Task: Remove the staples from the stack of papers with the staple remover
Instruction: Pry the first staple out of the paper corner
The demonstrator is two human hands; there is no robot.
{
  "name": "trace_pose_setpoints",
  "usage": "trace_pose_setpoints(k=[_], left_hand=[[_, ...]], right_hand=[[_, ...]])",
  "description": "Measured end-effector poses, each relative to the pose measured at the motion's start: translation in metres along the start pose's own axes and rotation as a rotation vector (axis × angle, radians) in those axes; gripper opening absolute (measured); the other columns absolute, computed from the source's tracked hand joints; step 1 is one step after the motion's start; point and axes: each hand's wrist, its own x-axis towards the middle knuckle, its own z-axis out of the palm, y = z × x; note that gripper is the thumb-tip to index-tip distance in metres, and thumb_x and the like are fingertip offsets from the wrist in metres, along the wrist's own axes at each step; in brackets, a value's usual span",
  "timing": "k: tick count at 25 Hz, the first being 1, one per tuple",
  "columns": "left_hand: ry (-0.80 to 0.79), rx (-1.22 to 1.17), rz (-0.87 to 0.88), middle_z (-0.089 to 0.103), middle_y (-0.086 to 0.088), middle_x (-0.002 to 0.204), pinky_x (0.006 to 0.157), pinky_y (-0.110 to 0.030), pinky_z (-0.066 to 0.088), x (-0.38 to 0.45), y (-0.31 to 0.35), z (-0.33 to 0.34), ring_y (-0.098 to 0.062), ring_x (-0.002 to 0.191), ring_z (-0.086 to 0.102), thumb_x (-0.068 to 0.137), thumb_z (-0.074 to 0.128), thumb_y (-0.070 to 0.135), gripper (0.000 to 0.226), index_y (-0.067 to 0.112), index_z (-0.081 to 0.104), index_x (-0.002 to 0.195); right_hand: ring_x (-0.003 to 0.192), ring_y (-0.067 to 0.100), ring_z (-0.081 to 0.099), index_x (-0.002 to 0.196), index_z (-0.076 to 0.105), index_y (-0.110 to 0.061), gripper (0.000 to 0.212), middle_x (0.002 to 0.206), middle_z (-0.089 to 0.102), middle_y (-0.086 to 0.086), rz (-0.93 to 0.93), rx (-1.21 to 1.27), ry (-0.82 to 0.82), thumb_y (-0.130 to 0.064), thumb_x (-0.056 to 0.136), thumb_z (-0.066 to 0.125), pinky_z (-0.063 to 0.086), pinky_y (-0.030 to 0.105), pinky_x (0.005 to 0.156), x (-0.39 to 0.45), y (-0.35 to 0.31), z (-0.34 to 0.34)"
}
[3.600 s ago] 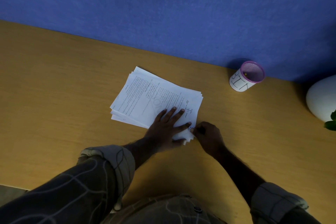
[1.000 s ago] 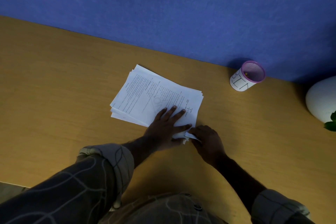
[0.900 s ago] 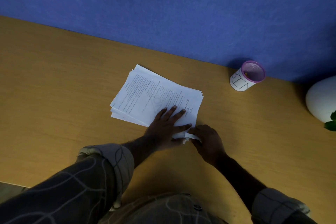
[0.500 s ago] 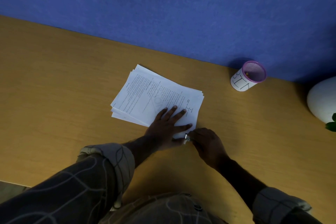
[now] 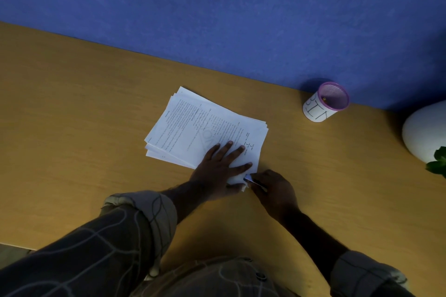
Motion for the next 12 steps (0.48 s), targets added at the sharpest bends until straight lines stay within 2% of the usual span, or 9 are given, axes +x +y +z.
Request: trace_pose_setpoints(k=[2,5,12], left_hand=[[0.032,-0.013,0.004,0.026,-0.006,0.164,0.119,-0.058,0.022,-0.0005,-0.0002,-0.0002,-0.036,0.15,0.022,0.09,0.041,0.07,0.065,0.038,0.041,0.147],[0.053,-0.023,0.014,0.028,-0.005,0.163,0.119,-0.057,0.022,-0.0009,-0.0009,0.0025,-0.036,0.15,0.023,0.089,0.043,0.071,0.066,0.038,0.043,0.146],[0.023,-0.009,0.002,0.025,-0.005,0.164,0.12,-0.057,0.019,0.0001,-0.001,0.0021,-0.035,0.151,0.02,0.089,0.042,0.071,0.067,0.039,0.041,0.147]], right_hand=[[0.074,0.011,0.056,0.11,0.07,-0.029,0.024,0.085,0.063,-0.005,0.037,-0.005,-0.016,-0.04,0.095,0.055,0.05,0.031,0.063,0.0016,-0.0031,0.0002],[0.069,0.009,0.055,0.104,0.071,-0.033,0.024,0.08,0.061,-0.007,0.114,0.024,-0.026,-0.043,0.097,0.049,0.048,0.029,0.061,0.0061,-0.0053,0.0003],[0.069,0.004,0.059,0.103,0.072,-0.033,0.025,0.081,0.067,-0.008,0.191,0.147,-0.016,-0.045,0.096,0.05,0.053,0.03,0.063,0.0047,-0.0069,0.004]])
